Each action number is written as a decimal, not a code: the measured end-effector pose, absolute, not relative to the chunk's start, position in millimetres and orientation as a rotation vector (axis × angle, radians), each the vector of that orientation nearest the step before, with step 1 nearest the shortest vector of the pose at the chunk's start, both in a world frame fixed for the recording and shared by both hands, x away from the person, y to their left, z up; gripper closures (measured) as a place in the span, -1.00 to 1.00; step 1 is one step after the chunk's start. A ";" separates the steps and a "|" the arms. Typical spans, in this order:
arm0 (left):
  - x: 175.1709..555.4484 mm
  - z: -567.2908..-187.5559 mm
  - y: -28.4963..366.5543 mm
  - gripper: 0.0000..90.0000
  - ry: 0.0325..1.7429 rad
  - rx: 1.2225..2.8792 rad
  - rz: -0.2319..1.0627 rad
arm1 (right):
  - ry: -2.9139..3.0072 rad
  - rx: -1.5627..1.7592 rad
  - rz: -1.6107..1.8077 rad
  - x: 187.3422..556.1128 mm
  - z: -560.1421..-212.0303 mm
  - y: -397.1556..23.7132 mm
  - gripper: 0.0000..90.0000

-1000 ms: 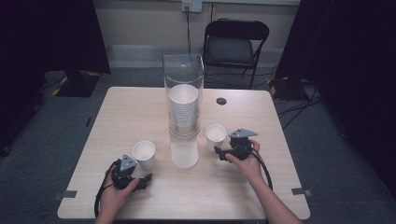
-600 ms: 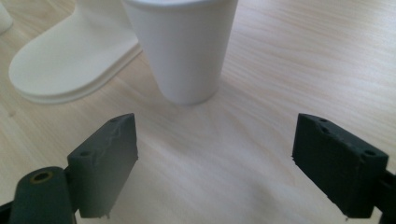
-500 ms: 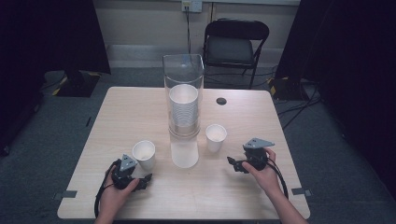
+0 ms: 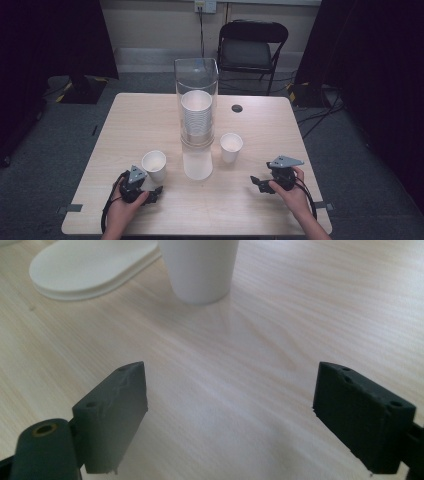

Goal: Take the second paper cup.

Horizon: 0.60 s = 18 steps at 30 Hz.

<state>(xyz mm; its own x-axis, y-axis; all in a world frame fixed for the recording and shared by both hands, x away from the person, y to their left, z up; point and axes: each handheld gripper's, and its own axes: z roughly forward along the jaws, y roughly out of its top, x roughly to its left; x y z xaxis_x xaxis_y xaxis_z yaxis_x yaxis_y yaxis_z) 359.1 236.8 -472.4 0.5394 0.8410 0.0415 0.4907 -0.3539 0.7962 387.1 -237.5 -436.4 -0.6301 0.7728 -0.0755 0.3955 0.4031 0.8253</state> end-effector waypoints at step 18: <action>359.1 -472.4 236.8 -0.70 1.076 2.016 0.586 | 2.237 1.048 1.108 367.0 -448.8 -274.4 -0.69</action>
<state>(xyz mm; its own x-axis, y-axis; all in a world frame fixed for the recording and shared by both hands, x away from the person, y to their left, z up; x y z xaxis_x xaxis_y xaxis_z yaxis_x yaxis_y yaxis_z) 359.1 236.8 -472.4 0.5393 0.8411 0.0414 0.4908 -0.3538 0.7962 367.0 -274.4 -448.8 -0.6215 0.7821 -0.0454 0.4379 0.3948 0.8077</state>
